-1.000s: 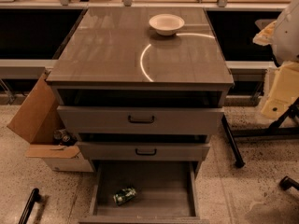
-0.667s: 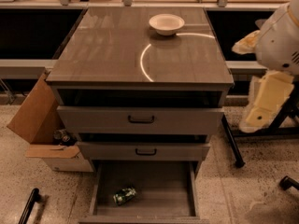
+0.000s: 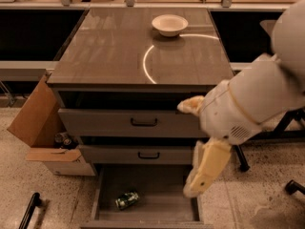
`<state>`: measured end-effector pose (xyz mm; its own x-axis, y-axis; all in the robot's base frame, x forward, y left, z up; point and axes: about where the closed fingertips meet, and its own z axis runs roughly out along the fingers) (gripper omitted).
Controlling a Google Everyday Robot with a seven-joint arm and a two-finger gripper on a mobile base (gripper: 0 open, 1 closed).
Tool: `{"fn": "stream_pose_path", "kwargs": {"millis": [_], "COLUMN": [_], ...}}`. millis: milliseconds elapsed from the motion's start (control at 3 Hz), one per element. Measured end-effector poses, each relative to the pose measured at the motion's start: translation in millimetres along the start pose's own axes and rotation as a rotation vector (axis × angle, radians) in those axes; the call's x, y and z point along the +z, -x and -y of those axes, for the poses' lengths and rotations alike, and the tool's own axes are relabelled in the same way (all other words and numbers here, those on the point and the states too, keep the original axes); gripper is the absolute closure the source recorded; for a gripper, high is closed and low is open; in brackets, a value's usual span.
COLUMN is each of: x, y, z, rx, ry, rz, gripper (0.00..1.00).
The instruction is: Pick green can from bottom drawer and place on counter
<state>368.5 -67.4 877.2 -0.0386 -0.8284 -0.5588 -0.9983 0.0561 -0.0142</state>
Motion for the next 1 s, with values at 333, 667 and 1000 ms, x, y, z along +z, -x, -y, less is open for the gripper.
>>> {"fn": "stream_pose_path", "kwargs": {"millis": [333, 667, 1000], "x": [26, 26, 60], "y": [-7, -8, -23], "z": [-23, -23, -23], "rx": [0.032, 0.032, 0.054], "ry": [0.073, 0.072, 0.095], "rz": [0.007, 0.005, 0.001], "gripper": [0.0, 0.0, 0.0]}}
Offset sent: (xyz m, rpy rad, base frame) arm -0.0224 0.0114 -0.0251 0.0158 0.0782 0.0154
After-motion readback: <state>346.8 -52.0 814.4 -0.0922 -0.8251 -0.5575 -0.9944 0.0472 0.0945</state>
